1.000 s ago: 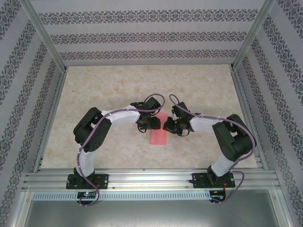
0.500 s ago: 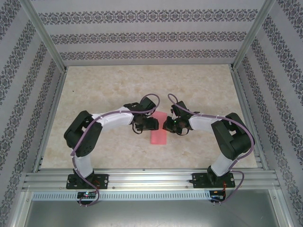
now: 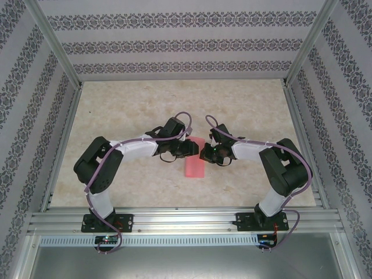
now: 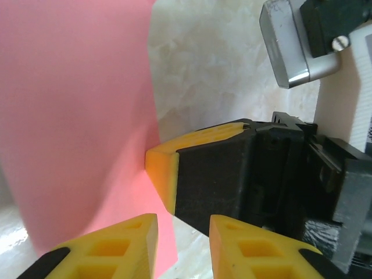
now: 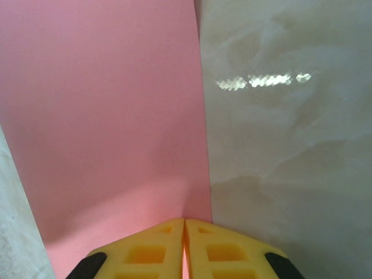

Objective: Fold a paper plane with a square sheet of paper (fold left side to right side)
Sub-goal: Hold the square sheet of paper at the center of the table.

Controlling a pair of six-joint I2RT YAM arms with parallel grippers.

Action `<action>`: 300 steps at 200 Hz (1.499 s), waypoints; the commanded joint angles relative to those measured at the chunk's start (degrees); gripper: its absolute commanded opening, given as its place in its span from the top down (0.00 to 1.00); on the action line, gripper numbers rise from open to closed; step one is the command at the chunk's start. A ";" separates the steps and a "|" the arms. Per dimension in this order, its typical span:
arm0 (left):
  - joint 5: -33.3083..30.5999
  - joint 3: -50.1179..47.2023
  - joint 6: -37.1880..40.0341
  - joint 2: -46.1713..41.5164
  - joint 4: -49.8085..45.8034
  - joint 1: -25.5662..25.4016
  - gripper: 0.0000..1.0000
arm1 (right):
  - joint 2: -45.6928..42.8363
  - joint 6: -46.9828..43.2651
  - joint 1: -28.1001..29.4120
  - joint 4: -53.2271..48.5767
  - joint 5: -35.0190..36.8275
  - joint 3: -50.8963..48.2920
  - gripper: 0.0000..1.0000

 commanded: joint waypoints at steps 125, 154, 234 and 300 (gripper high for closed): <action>-7.79 -4.55 4.68 5.48 -6.64 1.49 0.76 | 1.49 -1.96 0.32 -3.33 2.85 -1.03 0.89; -7.50 -5.10 4.80 5.49 -6.23 1.49 0.76 | -4.02 -2.60 -0.89 -0.39 -1.54 -0.67 0.88; -7.58 -4.63 5.15 5.59 -6.49 1.32 0.74 | -0.93 0.61 -1.49 3.17 -5.37 8.05 0.88; -7.79 -4.62 5.98 5.65 -6.75 1.14 0.74 | 9.38 1.77 -0.52 4.85 -4.33 13.71 0.89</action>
